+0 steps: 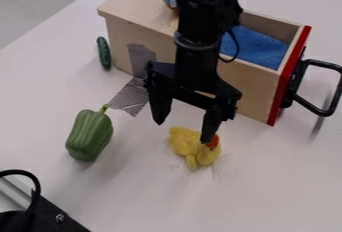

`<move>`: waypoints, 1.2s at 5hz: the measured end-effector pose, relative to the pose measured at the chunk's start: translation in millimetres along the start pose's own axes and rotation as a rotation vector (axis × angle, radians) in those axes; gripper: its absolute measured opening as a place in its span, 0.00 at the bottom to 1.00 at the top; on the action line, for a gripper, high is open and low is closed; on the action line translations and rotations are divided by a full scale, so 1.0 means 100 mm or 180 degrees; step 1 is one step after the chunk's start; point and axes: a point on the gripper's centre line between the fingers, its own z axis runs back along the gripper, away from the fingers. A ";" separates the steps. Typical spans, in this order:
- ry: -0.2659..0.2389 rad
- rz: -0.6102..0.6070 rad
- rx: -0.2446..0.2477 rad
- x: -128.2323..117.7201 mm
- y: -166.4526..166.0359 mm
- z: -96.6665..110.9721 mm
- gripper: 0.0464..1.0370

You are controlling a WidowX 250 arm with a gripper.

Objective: Put the brown object in the drawer

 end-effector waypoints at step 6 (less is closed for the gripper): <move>-0.0337 0.0342 0.0053 1.41 0.95 1.01 0.96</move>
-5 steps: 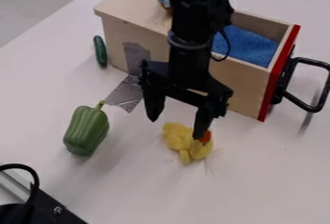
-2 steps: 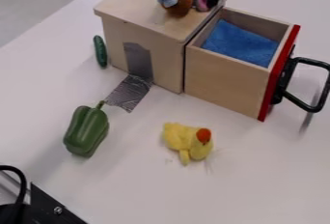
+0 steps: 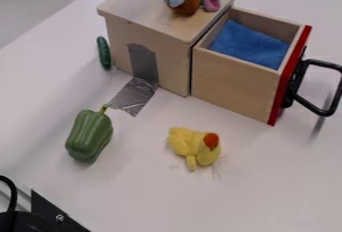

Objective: Put the brown object in the drawer

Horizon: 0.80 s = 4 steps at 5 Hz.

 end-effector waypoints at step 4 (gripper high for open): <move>0.0234 0.0016 -0.0125 -0.03 -0.08 -0.57 0.46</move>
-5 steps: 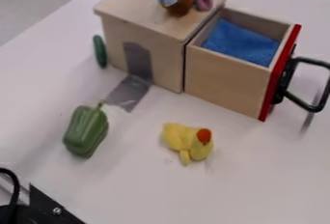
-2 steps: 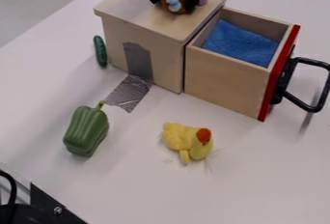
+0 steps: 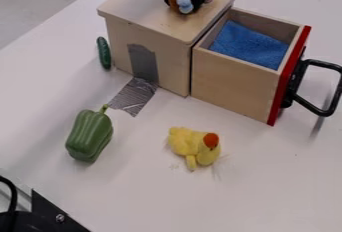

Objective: Put the brown object in the drawer

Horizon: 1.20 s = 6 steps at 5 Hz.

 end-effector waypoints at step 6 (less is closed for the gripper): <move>-0.0019 -0.0375 0.0171 -0.38 -0.93 -0.03 0.31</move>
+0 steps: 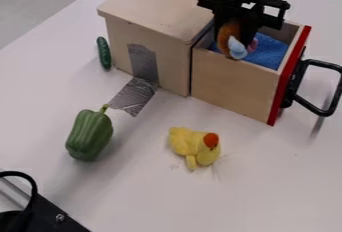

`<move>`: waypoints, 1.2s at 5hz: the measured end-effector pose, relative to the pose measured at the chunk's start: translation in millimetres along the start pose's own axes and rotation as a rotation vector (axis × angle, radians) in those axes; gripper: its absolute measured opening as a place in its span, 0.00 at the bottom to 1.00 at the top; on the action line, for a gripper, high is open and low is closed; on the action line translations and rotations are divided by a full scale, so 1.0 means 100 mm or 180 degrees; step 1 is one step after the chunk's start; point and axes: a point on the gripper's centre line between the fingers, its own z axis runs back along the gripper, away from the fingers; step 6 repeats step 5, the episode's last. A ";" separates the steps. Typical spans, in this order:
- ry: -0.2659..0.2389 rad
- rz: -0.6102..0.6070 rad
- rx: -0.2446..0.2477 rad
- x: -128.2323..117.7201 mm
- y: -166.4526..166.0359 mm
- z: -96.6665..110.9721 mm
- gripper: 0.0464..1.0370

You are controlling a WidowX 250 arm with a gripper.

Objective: Put the brown object in the drawer

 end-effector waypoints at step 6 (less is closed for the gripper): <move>-0.0208 0.0229 -0.0258 -0.15 -0.01 0.35 0.96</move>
